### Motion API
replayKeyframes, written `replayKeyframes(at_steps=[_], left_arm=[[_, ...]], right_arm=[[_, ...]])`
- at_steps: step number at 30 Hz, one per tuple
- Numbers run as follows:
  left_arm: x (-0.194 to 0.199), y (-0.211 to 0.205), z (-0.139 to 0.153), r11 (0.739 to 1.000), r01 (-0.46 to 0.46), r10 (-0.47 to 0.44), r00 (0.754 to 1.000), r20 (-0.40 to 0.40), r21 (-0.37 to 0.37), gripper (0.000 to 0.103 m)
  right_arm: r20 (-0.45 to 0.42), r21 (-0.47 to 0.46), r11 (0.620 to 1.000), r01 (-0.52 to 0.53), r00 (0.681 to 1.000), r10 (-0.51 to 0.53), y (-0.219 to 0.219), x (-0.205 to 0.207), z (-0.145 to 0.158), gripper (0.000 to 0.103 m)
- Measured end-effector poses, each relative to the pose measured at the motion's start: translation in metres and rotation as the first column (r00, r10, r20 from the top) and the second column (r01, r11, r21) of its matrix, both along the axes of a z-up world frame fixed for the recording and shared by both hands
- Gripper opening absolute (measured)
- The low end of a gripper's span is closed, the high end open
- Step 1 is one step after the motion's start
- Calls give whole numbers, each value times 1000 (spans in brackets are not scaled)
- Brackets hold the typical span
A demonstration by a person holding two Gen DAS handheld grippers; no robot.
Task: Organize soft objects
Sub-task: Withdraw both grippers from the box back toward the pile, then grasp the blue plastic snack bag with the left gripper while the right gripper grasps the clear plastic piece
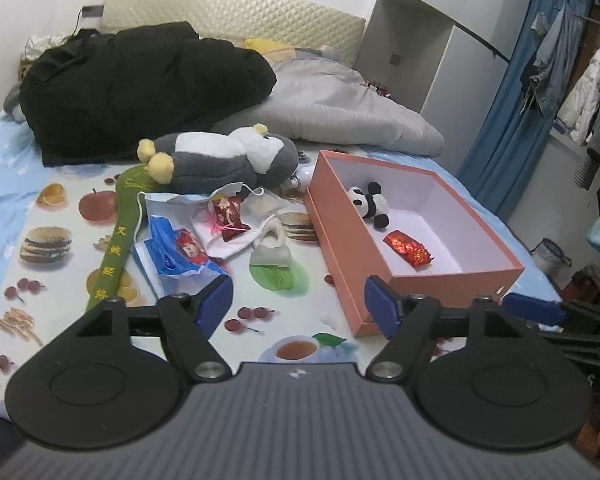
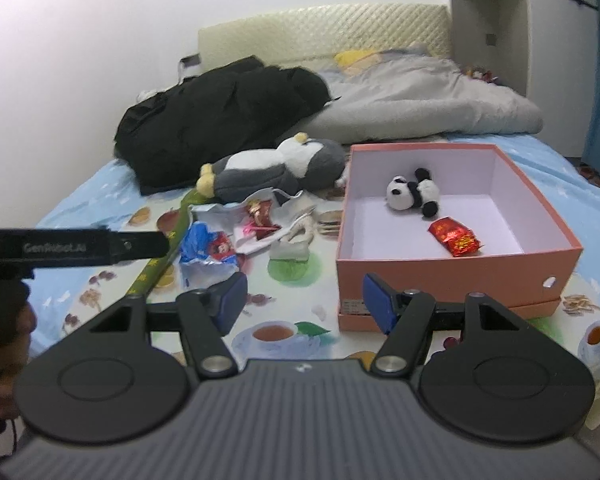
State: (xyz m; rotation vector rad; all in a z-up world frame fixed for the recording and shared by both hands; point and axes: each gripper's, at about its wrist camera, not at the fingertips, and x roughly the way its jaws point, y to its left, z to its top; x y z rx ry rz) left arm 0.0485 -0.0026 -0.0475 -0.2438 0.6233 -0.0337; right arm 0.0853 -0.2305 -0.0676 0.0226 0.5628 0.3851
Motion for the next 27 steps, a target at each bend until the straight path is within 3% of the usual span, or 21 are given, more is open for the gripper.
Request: replayKeyframes(at_steps=[11,14,27], left_arm=[[11,9,-18,1000,10,-11,999,-45,-22,81],[20,14,-27,1000,-3,2,999,-50,-26,85],[67,57,-79,994,-95,86,988,-131,-58,86]], right_arm=[[-46,-16,1000,-9,999,9,14,5,-15,66],[-16,-52,998,-18,1000,17,24,10,-21,66],[-84,-42,997,-71,994,67,59,48,-55,66]])
